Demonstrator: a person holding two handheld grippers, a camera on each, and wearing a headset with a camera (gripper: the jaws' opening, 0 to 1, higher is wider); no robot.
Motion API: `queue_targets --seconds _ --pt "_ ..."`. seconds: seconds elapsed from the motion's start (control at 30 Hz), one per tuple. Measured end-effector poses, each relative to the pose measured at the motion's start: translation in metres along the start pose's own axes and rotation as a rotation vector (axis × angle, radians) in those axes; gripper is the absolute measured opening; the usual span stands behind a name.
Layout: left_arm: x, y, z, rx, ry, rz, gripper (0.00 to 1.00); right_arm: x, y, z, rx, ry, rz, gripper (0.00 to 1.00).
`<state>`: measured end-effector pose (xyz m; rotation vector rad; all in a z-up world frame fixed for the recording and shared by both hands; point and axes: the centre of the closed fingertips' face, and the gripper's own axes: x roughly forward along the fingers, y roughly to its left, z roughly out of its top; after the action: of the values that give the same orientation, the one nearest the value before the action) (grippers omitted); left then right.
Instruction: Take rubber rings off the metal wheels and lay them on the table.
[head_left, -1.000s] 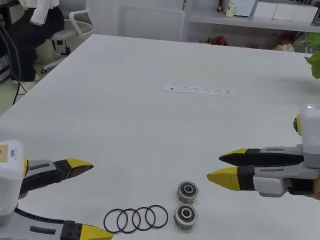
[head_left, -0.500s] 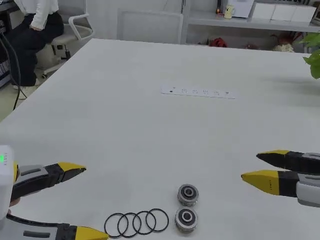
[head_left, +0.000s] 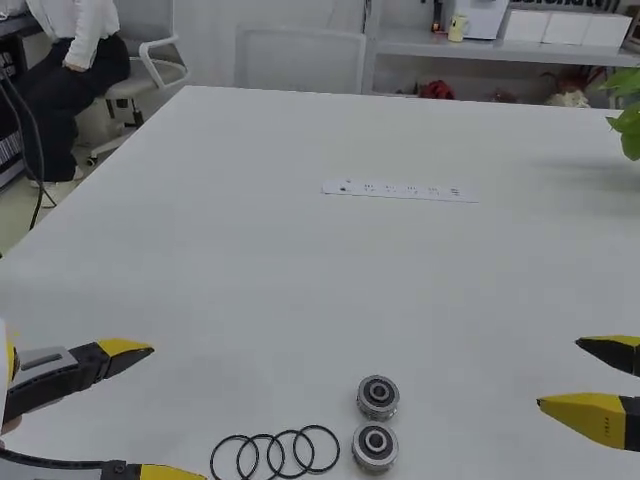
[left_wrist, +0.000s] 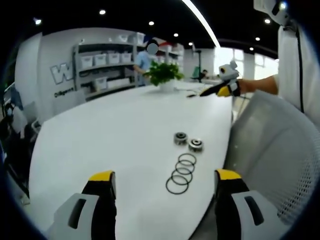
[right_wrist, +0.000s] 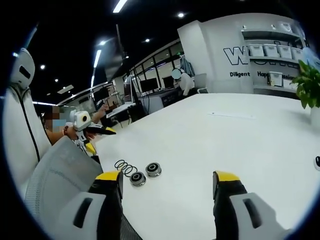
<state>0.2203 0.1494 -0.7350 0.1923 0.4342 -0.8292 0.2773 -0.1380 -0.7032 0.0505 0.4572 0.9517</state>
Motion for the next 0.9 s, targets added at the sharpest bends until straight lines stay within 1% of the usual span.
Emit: queue_targets --seconds 0.17,0.27,0.4,0.57,0.73,0.9 --pt "-0.001 0.002 -0.005 -0.023 0.005 0.016 0.87 -0.002 -0.005 -0.015 0.017 0.022 -0.015 0.75" --pt "-0.001 0.003 -0.008 -0.030 0.009 0.020 0.88 -0.003 -0.006 -0.027 0.020 0.052 -0.020 0.78" --pt "-0.001 0.002 -0.011 -0.042 0.014 0.024 0.90 -0.004 -0.006 -0.039 0.026 0.079 -0.024 0.81" --pt "0.000 0.000 -0.017 -0.058 0.025 0.024 0.93 -0.004 -0.005 -0.057 0.020 0.133 -0.026 0.85" --pt "-0.001 -0.001 -0.021 -0.071 0.029 0.027 0.95 -0.004 -0.003 -0.071 0.011 0.177 -0.026 0.87" --pt "0.000 -0.001 -0.023 -0.076 0.033 0.031 0.95 -0.003 -0.002 -0.080 0.001 0.208 -0.025 0.88"
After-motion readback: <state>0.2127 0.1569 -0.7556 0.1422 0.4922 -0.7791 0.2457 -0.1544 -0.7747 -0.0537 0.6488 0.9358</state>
